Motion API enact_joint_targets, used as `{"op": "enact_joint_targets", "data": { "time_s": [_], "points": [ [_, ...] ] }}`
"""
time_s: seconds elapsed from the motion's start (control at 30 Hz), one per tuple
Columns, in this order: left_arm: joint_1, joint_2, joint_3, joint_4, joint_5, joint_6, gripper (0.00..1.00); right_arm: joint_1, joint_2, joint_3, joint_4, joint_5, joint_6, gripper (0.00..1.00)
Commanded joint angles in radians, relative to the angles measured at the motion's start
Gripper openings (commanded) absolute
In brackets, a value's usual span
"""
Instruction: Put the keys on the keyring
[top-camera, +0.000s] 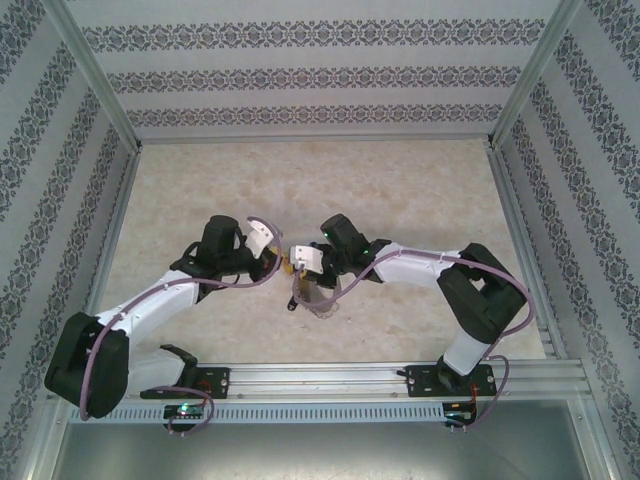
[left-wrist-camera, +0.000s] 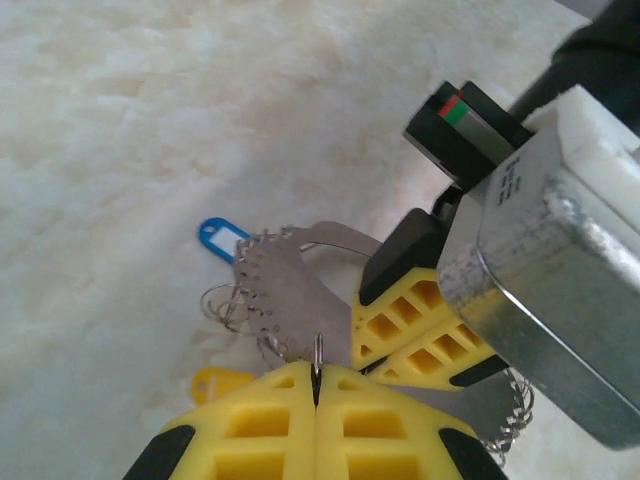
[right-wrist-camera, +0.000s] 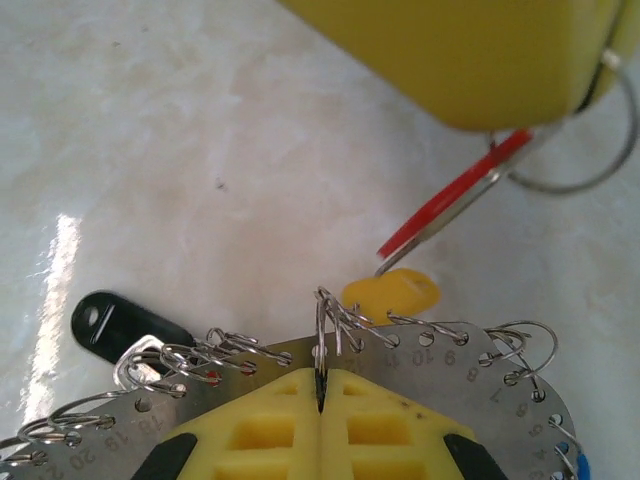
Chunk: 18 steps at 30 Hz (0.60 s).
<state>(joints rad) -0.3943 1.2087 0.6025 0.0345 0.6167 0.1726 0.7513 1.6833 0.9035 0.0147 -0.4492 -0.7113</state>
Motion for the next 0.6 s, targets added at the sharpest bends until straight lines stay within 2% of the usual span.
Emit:
{"op": "enact_joint_targets", "data": {
  "time_s": [0.0, 0.17, 0.27, 0.37, 0.47, 0.57],
  "points": [
    [-0.027, -0.022, -0.025, 0.069, 0.025, 0.072, 0.00, -0.011, -0.067, -0.018, -0.022, -0.086, -0.066, 0.00],
    [-0.078, -0.012, -0.029, 0.082, -0.024, 0.194, 0.00, -0.014, -0.096, -0.056, -0.015, -0.099, -0.088, 0.00],
    [-0.100, 0.048, -0.007, 0.091, -0.050, 0.268, 0.00, -0.017, -0.102, -0.068, -0.007, -0.112, -0.098, 0.00],
    [-0.123, 0.118, 0.051, 0.019, -0.069, 0.383, 0.00, -0.019, -0.099, -0.066, -0.009, -0.133, -0.105, 0.00],
    [-0.125, 0.145, 0.067, -0.020, -0.067, 0.476, 0.00, -0.022, -0.102, -0.069, -0.011, -0.140, -0.108, 0.00],
    [-0.121, 0.127, 0.015, 0.037, -0.038, 0.554, 0.00, -0.036, -0.103, -0.075, -0.001, -0.160, -0.103, 0.00]
  ]
}}
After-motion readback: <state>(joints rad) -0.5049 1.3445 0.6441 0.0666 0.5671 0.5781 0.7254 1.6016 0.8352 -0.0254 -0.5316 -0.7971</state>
